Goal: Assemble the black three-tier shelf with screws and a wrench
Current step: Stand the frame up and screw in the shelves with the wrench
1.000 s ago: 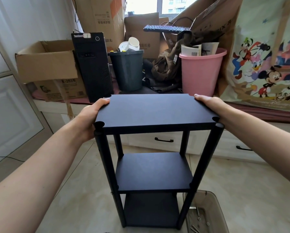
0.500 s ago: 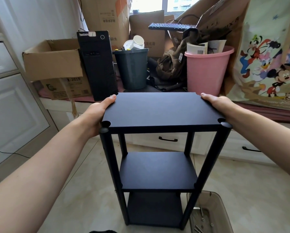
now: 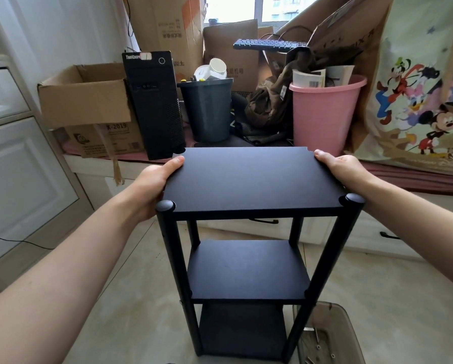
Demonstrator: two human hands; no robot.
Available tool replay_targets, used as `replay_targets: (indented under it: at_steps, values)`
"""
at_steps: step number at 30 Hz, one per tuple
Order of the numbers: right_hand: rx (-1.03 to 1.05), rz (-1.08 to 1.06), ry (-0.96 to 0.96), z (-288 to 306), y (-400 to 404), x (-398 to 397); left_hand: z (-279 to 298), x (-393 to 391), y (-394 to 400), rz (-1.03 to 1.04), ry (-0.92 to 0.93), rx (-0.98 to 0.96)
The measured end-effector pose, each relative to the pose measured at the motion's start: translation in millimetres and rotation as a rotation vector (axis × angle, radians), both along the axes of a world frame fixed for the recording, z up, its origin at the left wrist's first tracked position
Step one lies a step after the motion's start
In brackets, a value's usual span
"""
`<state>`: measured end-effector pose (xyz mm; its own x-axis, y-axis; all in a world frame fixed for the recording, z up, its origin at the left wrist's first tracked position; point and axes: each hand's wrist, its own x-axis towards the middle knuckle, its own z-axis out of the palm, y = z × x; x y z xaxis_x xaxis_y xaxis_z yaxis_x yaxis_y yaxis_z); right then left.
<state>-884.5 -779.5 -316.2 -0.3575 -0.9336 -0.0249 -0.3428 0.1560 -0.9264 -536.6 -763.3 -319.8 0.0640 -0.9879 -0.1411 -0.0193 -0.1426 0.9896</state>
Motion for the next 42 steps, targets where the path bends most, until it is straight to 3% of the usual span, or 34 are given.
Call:
replay_targets:
  at_steps: [7, 20, 25, 32, 37, 42]
  values:
    - [0.050, -0.027, -0.058, 5, -1, -2, 4, -1, -3, 0.021, -0.005, 0.022]
    - [0.108, 0.122, -0.412, 17, 5, -2, 10, -2, 4, -0.049, 0.095, 0.064]
    - [0.095, 0.070, -0.422, 17, 7, -3, 4, -3, 5, -0.042, 0.125, 0.122]
    - [0.093, 0.004, -0.273, 7, -1, -7, 6, -5, 0, -0.052, 0.135, 0.159]
    - [0.084, -0.013, -0.245, 7, -3, -7, 3, -5, 2, -0.095, 0.237, 0.222]
    - [0.085, -0.009, -0.292, 8, 0, -8, 2, -1, 2, -0.108, 0.267, 0.155]
